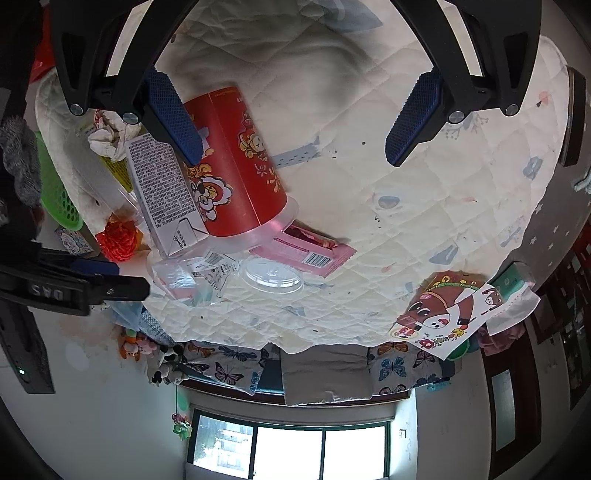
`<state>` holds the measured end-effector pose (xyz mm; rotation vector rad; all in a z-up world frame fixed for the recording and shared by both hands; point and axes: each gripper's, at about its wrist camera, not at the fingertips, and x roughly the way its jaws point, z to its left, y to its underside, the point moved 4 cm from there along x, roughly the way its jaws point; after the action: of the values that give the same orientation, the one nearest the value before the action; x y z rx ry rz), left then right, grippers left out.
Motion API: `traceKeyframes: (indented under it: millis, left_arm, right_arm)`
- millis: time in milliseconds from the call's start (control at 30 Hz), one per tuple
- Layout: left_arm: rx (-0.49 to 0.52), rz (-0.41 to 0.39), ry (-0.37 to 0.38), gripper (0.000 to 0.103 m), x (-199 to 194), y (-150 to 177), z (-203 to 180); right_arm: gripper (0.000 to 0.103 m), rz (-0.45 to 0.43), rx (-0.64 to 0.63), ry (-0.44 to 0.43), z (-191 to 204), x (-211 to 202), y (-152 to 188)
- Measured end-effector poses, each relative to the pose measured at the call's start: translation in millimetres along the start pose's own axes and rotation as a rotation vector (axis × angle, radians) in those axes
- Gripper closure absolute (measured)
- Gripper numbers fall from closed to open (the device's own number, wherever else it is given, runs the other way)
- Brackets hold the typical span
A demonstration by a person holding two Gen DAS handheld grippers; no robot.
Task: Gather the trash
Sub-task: 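Grasp the red paper cup with the left tool while the right tool grasps the plastic bag, then carry the plastic bag with the right tool over the green basket and release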
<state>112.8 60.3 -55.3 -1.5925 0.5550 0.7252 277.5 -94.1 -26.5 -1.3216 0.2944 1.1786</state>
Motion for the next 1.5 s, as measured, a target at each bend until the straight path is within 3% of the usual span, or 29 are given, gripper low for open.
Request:
traceKeyframes:
  millis: [200,467,667,767,933,1500]
  left_arm:
    - [0.002,0.017,0.017,0.007,9.9,-3.8,-3.5]
    - [-0.025,0.073,0.083,0.007,30.2,-8.2,-10.5]
    - [-0.038,0.115,0.143,0.009,48.4,-14.9,-22.2]
    - [-0.061,0.151,0.177,0.022,60.2,-15.4,-25.1]
    - [-0.126,0.202,0.282,0.032,72.5,-15.4,-25.5]
    - [-0.125,0.217,0.348,0.032,75.5,-14.7,-23.4]
  right_arm:
    - [0.031,0.084,0.078,-0.020,-7.1,40.8,-16.1]
    - [0.056,0.146,0.154,-0.091,-16.7,63.9,-19.1]
    - [0.065,0.116,0.163,-0.115,-23.3,54.2,-17.9]
    - [0.069,0.090,0.167,-0.121,-25.1,48.8,-20.1]
    - [0.073,0.045,0.170,-0.137,-28.5,34.7,-22.2]
    - [0.073,-0.118,0.190,-0.143,-50.1,-51.5,-6.0]
